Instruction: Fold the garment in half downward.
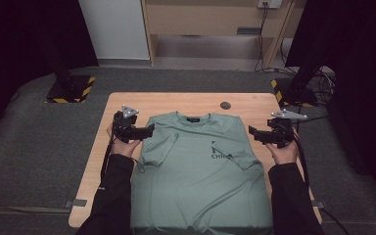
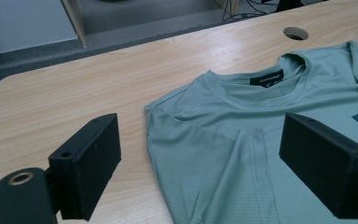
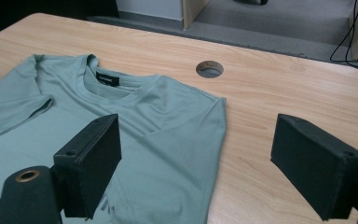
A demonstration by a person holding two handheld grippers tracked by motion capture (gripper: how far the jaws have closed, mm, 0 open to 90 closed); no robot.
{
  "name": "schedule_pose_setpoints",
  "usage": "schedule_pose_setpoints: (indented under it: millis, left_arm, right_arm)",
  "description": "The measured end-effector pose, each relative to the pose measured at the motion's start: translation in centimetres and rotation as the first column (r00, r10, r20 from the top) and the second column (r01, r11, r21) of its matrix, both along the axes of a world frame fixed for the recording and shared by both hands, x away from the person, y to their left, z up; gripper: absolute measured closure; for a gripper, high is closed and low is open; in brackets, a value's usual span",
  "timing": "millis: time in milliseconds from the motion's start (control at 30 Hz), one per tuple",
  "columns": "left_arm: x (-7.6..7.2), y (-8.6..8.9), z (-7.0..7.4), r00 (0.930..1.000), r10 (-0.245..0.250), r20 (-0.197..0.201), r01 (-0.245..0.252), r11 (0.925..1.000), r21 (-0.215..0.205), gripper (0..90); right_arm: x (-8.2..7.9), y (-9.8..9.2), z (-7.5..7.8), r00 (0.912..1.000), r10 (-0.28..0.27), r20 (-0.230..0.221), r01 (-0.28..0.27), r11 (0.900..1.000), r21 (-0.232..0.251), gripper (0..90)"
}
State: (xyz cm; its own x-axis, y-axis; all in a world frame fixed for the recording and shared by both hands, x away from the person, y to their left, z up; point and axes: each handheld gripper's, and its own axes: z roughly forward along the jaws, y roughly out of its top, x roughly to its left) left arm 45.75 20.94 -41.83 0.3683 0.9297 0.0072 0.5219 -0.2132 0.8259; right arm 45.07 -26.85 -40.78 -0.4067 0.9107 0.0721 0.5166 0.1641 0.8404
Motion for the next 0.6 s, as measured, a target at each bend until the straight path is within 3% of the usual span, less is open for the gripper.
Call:
schedule_pose_setpoints:
  millis: [200, 433, 600]
  left_arm:
    - [1.1, 0.3, -0.9, 0.9999, 0.010, 0.005, -0.010, 0.9998, -0.015, 12.4]
    - [2.7, 0.6, -2.3, 0.9998, 0.017, -0.014, -0.018, 0.9988, -0.046, 13.8]
    - [3.3, -0.2, -3.2, 0.9997, 0.000, -0.023, 0.000, 1.0000, -0.001, 14.0]
  right_arm:
    - [1.8, 0.9, -1.0, 0.9996, 0.021, -0.019, -0.021, 1.000, -0.002, 16.4]
    - [3.7, 1.3, -2.0, 0.9989, 0.021, -0.042, -0.020, 1.000, 0.009, 17.4]
    - [4.4, 1.5, -2.8, 0.9973, 0.022, -0.070, -0.024, 0.999, -0.023, 17.3]
